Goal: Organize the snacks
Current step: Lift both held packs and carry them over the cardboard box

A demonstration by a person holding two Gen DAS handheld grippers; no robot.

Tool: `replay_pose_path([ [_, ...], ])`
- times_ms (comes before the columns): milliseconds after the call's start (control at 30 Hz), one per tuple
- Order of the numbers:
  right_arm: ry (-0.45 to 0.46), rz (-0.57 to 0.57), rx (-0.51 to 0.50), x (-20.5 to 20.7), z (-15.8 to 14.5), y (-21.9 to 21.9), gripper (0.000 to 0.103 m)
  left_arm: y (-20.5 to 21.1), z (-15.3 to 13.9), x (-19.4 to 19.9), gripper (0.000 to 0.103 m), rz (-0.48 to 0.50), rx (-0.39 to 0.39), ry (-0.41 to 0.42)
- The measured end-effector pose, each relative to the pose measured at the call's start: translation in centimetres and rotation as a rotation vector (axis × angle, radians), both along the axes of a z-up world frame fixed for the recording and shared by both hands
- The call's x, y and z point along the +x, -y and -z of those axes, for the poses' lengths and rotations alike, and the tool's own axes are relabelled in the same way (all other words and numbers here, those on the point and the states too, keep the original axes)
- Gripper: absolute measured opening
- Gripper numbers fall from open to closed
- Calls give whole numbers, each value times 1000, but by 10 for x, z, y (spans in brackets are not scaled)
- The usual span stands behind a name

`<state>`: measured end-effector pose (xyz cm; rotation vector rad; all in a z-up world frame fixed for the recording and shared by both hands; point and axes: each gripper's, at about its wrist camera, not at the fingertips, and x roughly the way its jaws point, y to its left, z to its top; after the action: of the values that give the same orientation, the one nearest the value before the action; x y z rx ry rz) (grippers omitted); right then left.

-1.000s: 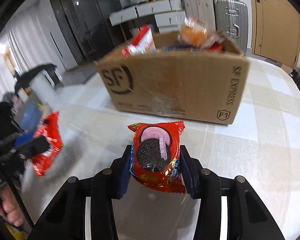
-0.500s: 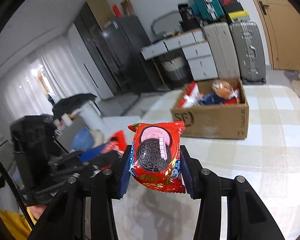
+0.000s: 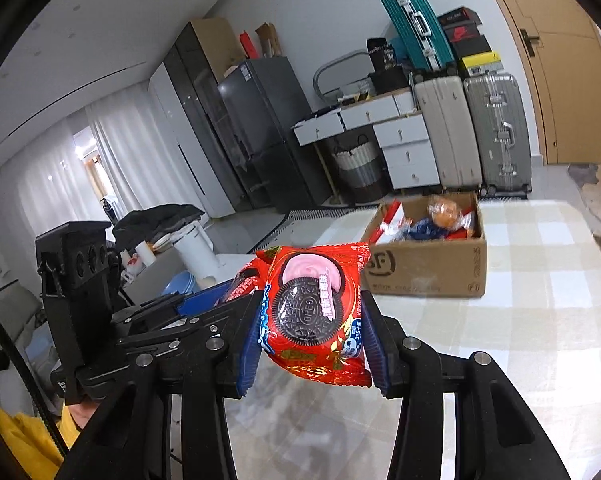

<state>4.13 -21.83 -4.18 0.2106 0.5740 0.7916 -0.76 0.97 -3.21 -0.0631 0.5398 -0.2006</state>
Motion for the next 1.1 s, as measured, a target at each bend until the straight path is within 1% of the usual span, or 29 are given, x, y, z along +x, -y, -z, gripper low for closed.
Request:
replay_pose_path([
  [100, 43, 5, -6, 3, -19, 2, 45, 2, -18, 6, 36, 19, 17, 18],
  [167, 95, 24, -1, 4, -38, 6, 45, 3, -27, 13, 36, 21, 24, 19],
  [233, 145, 52, -12, 8, -53, 10, 45, 1, -39, 23, 36, 30, 4, 13],
  [300, 177, 62, -15, 16, -69, 13, 45, -3, -49, 34, 36, 23, 5, 14],
  [433, 205, 59, 4, 40, -101, 16, 45, -13, -71, 60, 36, 26, -32, 10],
  [500, 212, 64, 6, 58, -117, 15, 45, -18, -79, 81, 36, 11, -34, 10],
  [567, 207, 59, 20, 81, -128, 14, 45, -21, -84, 102, 36, 10, -43, -6],
  [600, 198, 57, 23, 93, -132, 12, 45, -24, -84, 118, 36, 12, -55, -20],
  [667, 170, 56, 23, 121, -137, 8, 45, -26, -83, 138, 36, -1, -53, -43],
  [733, 126, 47, 30, 151, -137, 2, 45, -28, -78, 166, 36, 1, -65, -67],
  [833, 33, 26, 55, 192, -123, -6, 45, -33, -63, 208, 36, -9, -104, -113],
  [867, -10, 17, 64, 207, -113, -10, 45, -34, -56, 224, 36, -15, -112, -124],
  [900, -35, 14, 67, 218, -106, -12, 45, -35, -46, 242, 36, -15, -120, -141],
  [967, -94, 5, 74, 240, -88, -18, 45, -35, -31, 264, 36, -23, -137, -171],
  [1033, -127, 12, 55, 259, -68, -25, 45, -35, -13, 285, 36, -19, -143, -202],
  [1100, -146, 21, 23, 272, -51, -32, 45, -32, 7, 307, 36, -17, -132, -231],
])
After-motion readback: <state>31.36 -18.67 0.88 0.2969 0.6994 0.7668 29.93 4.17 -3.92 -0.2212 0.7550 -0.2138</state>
